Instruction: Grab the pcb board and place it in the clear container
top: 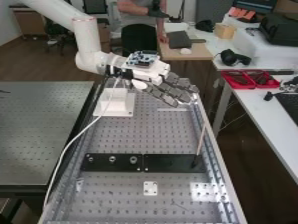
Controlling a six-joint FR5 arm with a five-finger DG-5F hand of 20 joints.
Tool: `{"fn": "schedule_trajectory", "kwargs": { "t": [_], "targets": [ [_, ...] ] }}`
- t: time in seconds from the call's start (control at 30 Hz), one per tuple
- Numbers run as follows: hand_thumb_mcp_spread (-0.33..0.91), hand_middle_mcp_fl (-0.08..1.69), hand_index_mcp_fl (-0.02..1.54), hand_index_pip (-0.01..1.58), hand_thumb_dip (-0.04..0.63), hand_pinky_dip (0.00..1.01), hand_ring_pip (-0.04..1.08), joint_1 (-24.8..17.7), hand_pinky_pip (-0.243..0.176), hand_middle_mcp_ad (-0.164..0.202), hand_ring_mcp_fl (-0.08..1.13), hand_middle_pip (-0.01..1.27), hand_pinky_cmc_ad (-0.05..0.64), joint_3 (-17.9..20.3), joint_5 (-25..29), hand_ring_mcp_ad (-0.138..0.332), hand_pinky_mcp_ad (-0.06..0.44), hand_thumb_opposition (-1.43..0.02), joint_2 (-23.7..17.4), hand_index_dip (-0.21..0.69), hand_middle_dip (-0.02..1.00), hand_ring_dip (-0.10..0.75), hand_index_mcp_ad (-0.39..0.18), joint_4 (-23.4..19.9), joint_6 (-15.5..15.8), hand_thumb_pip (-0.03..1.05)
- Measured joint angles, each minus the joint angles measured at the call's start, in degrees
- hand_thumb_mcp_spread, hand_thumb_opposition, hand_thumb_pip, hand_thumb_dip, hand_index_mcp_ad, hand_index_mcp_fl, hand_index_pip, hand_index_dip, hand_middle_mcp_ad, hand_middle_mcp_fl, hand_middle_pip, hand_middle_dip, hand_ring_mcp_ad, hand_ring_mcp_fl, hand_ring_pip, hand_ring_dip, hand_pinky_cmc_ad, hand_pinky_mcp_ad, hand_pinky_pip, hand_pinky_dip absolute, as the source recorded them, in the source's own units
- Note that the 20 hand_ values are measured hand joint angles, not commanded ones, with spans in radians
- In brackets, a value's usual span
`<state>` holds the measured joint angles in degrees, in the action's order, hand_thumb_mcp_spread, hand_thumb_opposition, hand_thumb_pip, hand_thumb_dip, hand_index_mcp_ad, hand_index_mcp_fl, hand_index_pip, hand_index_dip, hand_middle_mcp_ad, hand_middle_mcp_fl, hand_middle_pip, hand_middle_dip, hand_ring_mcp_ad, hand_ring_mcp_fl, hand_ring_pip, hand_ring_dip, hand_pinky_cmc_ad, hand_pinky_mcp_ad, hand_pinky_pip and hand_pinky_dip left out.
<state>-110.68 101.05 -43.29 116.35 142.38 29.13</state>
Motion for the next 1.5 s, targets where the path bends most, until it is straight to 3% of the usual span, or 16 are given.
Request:
{"fn": "schedule_trajectory", "kwargs": {
  "t": [0.3,0.7,0.83,1.5],
  "targets": [
    [0.43,0.01,0.39,1.52,0.262,0.58,0.1,-0.4,-0.122,0.073,0.0,0.13,0.312,-0.1,-6.4,0.206,0.176,-0.91,0.0,0.157,0.11,0.009,-0.003,0.7,-1.6,0.58],
    [0.43,0.02,0.39,1.52,0.262,0.54,0.1,-1.5,-0.124,0.073,0.0,0.13,0.312,-0.5,-11.0,0.209,0.175,-0.93,0.9,0.157,0.11,0.009,-0.002,1.1,-4.3,0.58],
    [0.43,0.02,0.39,1.52,0.262,0.53,0.1,-2.0,-0.106,0.073,0.0,0.13,0.312,-0.7,-11.8,0.206,0.175,-0.93,1.1,0.157,0.11,0.009,-0.005,0.8,-4.5,0.58],
    [0.44,0.02,0.39,1.52,0.262,0.51,0.1,-4.0,-0.106,0.068,0.0,0.13,0.314,-3.7,-11.8,0.206,0.175,-0.94,5.7,0.157,0.11,0.009,-0.002,3.2,-7.5,0.58]
  ]
}}
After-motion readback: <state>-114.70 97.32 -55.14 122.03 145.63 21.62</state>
